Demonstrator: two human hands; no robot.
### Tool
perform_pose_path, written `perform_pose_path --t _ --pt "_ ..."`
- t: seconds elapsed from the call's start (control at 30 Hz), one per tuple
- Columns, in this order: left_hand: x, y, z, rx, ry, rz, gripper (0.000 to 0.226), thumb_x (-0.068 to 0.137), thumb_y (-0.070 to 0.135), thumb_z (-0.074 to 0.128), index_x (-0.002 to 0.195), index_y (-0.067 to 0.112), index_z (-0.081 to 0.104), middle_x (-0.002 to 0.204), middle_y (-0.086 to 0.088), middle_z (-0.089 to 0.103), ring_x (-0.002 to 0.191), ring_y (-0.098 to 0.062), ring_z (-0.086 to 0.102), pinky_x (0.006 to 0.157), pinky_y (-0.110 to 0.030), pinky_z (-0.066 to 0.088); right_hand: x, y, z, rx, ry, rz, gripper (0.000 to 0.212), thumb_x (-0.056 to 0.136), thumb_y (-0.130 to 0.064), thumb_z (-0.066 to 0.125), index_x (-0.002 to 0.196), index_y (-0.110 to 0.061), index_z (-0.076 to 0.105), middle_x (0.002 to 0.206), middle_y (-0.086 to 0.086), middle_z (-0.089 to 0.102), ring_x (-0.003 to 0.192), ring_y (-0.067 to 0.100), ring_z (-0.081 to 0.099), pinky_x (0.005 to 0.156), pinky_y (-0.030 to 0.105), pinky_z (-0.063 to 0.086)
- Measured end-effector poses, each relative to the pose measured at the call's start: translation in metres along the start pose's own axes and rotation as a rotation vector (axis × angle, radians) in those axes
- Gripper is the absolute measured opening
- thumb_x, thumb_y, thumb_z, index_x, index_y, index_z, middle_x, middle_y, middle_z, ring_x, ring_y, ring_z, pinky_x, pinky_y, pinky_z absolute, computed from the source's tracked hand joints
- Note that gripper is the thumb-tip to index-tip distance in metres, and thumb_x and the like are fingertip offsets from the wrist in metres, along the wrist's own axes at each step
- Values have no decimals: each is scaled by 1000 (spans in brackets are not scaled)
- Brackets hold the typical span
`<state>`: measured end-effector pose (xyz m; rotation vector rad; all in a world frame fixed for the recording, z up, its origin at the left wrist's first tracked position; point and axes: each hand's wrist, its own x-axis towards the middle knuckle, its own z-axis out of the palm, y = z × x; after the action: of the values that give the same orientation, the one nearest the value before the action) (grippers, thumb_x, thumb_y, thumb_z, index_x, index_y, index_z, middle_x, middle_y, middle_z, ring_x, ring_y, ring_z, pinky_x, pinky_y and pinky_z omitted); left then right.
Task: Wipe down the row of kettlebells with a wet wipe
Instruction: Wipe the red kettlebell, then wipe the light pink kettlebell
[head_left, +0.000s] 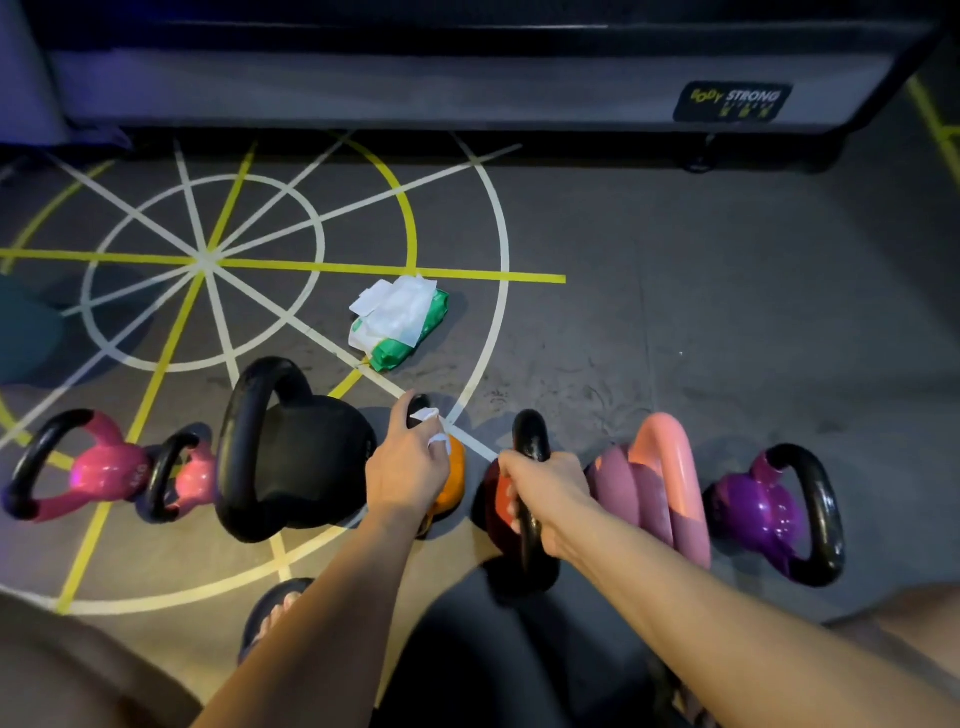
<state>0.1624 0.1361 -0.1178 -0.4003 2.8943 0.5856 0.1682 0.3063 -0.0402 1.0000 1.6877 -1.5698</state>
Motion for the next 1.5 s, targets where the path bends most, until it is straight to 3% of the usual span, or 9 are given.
perform_pose_path --t 0.27,0.53,0.63,0.73,0.93,1.03,1.13,1.33,1.5 --pt "-4 4 -4 -32 -16 -8 12 94 24 56 93 33 64 165 10 15 76 -14 66 70 -37 58 12 -11 7 84 57 54 9 72 -16 68 73 -8 65 52 7 53 42 20 46 46 27 39" --pt "-5 11 -16 -43 -59 -30 22 98 27 49 110 31 66 166 6 15 96 -22 66 79 -37 52 5 -4 -3 134 68 6 25 87 -25 73 82 -3 63 58 9 56 47 19 51 44 26 43" --pt "-5 11 -14 -30 -35 -20 30 98 27 45 120 31 66 160 0 27 113 -27 61 86 -42 53 5 -1 5 -107 230 -37 49 86 -41 72 113 -4 54 95 10 67 81 24 66 68 33 53" --pt "-2 12 -15 58 -44 13 36 97 27 43 127 31 63 149 -9 40 127 -33 49 104 -50 44 -4 -10 9 -518 451 -152 70 84 -48 69 134 -15 34 135 10 41 128 32 44 105 39 38" --pt "-7 27 -30 17 -132 -92 38 94 26 49 129 33 63 163 -11 25 151 -36 14 121 -61 3 -38 -45 -28 -668 355 -360 43 91 -36 57 131 -26 45 135 7 38 128 31 41 108 37 33" --pt "-21 59 -55 -212 115 82 35 87 28 43 100 17 73 140 -12 52 131 -34 41 112 -52 29 -50 -46 -47 -495 164 -476 30 93 -29 60 122 -26 61 116 0 63 103 16 61 96 32 48" --pt "-44 108 -87 -595 54 291 24 93 17 44 70 23 50 90 -1 54 92 -29 55 73 -34 35 -75 -44 -55 -474 43 -563 34 96 -37 59 130 -33 61 92 -7 69 86 11 64 78 28 51" --pt "-74 139 -117 -819 -93 410 8 99 19 53 105 21 55 87 7 66 79 -3 60 63 -13 41 -139 -53 -72 -68 2 -676 23 102 -35 53 103 -23 73 87 1 76 77 13 73 67 28 57" --pt "-94 147 -127 -897 -166 580 17 95 26 64 103 24 50 72 2 69 64 -16 60 64 -35 47 -166 -34 -103 -205 53 -777 16 94 -24 68 97 -11 76 87 10 75 81 15 71 75 31 60"
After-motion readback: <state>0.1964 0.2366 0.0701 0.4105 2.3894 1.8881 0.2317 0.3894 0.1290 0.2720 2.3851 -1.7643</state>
